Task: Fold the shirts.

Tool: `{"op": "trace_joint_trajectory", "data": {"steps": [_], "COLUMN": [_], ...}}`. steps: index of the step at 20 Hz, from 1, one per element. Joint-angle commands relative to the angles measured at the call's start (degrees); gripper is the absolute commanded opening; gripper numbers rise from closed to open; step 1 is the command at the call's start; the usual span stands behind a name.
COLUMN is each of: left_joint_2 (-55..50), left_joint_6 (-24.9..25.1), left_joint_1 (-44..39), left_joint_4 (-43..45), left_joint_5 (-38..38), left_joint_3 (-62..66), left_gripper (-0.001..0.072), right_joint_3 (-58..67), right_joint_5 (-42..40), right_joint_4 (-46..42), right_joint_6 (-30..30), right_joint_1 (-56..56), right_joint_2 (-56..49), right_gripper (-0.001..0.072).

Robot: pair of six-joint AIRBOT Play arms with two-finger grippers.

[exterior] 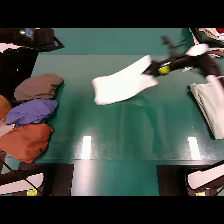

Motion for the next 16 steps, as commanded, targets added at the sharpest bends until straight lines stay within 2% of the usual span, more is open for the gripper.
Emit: {"op": "trace_joint_trajectory", "data": {"steps": [1, 4, 8, 13, 16], "left_joint_2": [0.0, 0.0, 0.0, 0.0, 0.0], "left_joint_6": [0.0, 0.0, 0.0, 0.0, 0.0], "left_joint_1": [-6.1, -9.8, -12.8, -12.8, -12.8], "left_joint_4": [-0.1, 0.0, 0.5, 1.3, 1.6], "left_joint_5": [3.8, 7.0, 10.3, 10.4, 10.4], "left_joint_3": [0.0, 0.0, 0.0, 0.0, 0.0], "left_gripper": [0.0027, 0.0027, 0.0026, 0.0027, 0.0027], "right_joint_3": [0.2, 0.2, 0.2, 2.8, 9.7], "right_joint_5": [0.9, 0.6, 0.6, 0.3, 5.0], "right_joint_4": [-4.4, -4.2, -4.2, -3.0, -2.7], "right_joint_6": [0.6, 0.8, 2.0, 2.0, 1.9], "right_joint_1": [-15.3, -28.7, -39.0, -41.9, -41.9], "right_joint_2": [7.0, 9.6, 8.9, 8.6, 8.6], "right_gripper": [0.0014, 0.0014, 0.0014, 0.0014, 0.0014]}}
